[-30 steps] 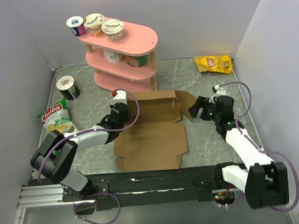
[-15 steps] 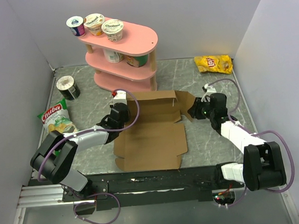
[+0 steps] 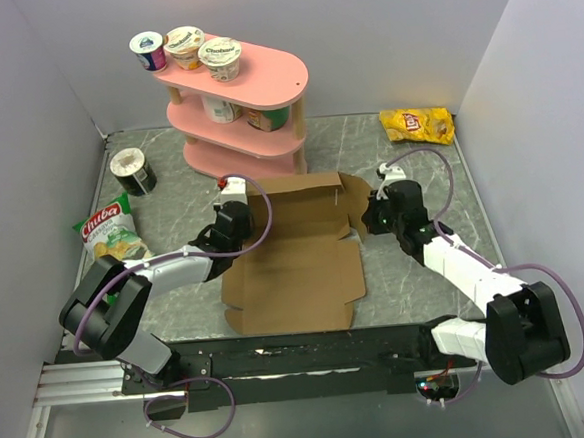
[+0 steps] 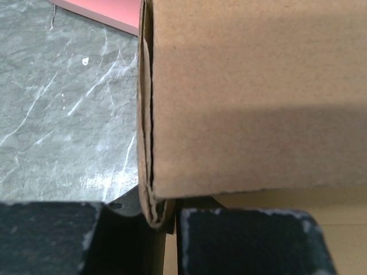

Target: Fold the paper box

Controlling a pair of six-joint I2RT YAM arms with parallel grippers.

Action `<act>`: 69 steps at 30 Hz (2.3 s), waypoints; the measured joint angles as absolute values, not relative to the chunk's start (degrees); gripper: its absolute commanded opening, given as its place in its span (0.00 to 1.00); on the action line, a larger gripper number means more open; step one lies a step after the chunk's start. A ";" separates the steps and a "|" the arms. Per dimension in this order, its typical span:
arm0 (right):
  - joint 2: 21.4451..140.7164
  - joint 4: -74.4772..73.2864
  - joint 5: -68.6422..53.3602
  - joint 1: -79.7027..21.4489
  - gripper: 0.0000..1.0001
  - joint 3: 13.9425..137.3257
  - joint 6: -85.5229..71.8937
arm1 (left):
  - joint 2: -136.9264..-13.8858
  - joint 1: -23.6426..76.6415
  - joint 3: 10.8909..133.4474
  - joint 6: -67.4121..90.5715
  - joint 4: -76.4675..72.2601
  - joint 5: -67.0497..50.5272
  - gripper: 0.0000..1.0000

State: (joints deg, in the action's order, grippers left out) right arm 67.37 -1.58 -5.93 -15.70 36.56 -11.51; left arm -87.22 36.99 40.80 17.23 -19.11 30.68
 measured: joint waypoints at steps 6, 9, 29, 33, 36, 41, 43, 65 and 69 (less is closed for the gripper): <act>67.70 -7.42 -2.74 -17.96 0.00 40.51 -15.66 | -87.96 38.28 41.17 17.26 -19.22 32.64 0.12; 68.25 -8.69 -0.93 -19.75 0.00 40.99 -18.31 | -88.14 38.83 41.30 17.26 -19.25 32.99 0.13; 74.54 -9.23 21.15 -38.24 0.05 44.62 -24.86 | -88.47 39.83 41.60 17.28 -18.96 34.46 0.13; 79.31 -11.94 26.85 -39.92 0.16 48.93 -26.98 | -88.47 40.21 41.60 17.28 -18.90 35.07 0.13; 82.00 -13.39 29.52 -41.01 0.39 51.37 -29.10 | -88.47 40.34 41.60 17.28 -18.92 35.31 0.13; 83.11 -14.79 29.43 -42.76 0.68 52.86 -31.81 | -88.71 41.01 41.76 17.28 -19.00 35.05 0.13; 82.41 -15.57 29.15 -43.07 0.80 52.93 -31.88 | -88.73 41.30 41.82 17.26 -19.00 34.87 0.13; 55.00 -20.82 9.63 -16.84 0.95 56.18 -16.16 | -88.12 38.65 41.60 17.26 -19.20 30.98 0.13; 60.16 -18.28 5.85 -10.31 0.96 51.94 -13.61 | -87.94 38.59 41.50 17.23 -19.09 30.79 0.13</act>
State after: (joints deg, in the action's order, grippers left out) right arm 60.16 -18.28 5.85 -10.31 51.94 -13.61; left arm -87.94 38.59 41.50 17.23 -19.09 30.79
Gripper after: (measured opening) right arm 0.953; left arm 0.135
